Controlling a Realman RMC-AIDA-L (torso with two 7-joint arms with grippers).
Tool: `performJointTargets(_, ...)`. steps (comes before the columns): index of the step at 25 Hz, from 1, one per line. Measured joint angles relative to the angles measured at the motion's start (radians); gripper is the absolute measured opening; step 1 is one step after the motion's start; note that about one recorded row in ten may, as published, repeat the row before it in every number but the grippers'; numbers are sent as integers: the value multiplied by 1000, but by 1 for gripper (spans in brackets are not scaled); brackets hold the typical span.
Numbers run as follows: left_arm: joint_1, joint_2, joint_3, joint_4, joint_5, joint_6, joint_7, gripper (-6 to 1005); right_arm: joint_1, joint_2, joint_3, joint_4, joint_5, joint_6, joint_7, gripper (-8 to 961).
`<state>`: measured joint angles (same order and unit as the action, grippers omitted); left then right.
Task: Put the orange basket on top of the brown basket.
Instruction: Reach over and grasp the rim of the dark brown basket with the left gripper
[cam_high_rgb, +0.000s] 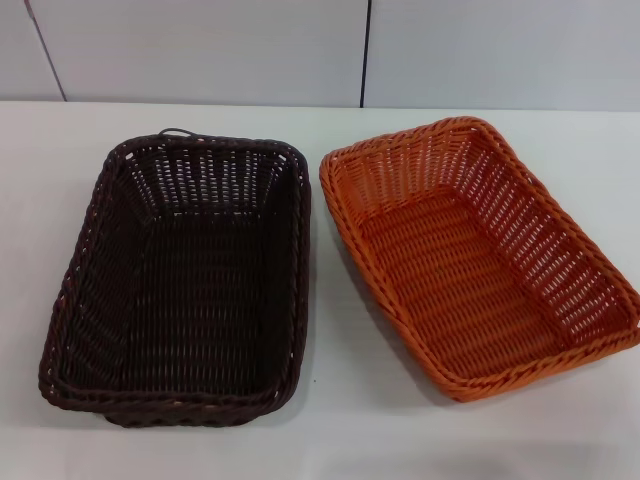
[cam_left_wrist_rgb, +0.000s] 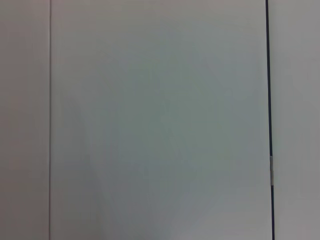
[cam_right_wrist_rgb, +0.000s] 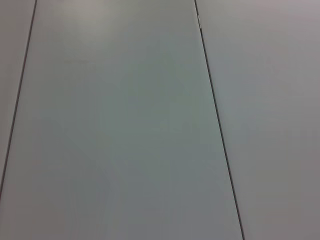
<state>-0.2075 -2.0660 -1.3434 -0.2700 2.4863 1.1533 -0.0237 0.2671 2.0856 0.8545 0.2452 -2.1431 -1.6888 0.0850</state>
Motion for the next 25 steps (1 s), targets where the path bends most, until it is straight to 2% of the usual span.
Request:
performJointTargets(8, -2, 2, 8, -12, 4, -3, 24, 799, 6, -1, 0, 1, 6, 4, 0, 827)
performJointTargets(12, -1, 19, -1, -98, 6, -83, 26, 796, 10, -1, 0, 2, 7, 12, 1, 827)
performJointTargets(13, 7, 31, -3, -144, 11, -128, 26, 795, 11, -1, 0, 2, 7, 13, 1, 827)
performJointTargets(14, 37, 71, -9, -286, 29, -272, 27, 795, 11, -1, 0, 2, 7, 13, 1, 827)
performJointTargets(15, 37, 71, -9, -286, 29, -272, 27, 794, 12, -1, 2, 3, 7, 13, 1, 827)
performJointTargets(16, 53, 87, -14, -352, 39, -335, 28, 793, 12, -1, 7, 6, 8, 14, 1, 827)
performJointTargets(17, 89, 115, -39, -505, 69, -488, 29, 793, 12, -1, 7, 6, 8, 14, 1, 827)
performJointTargets(20, 89, 115, -39, -505, 69, -488, 29, 791, 12, -2, 12, 6, 8, 14, 1, 827)
performJointTargets(21, 173, 139, -126, -847, 123, -828, 29, 790, 12, -2, 13, 4, 9, 15, 1, 827)
performJointTargets(22, 173, 139, -126, -847, 123, -828, 29, 789, 12, -2, 13, 4, 9, 15, 1, 827)
performJointTargets(23, 219, 131, -191, -1084, 140, -1115, 42, 789, 12, -2, 13, 3, 9, 15, 1, 827)
performJointTargets(25, 219, 131, -191, -1084, 140, -1115, 42, 787, 12, -2, 14, 0, 11, 21, 1, 827)
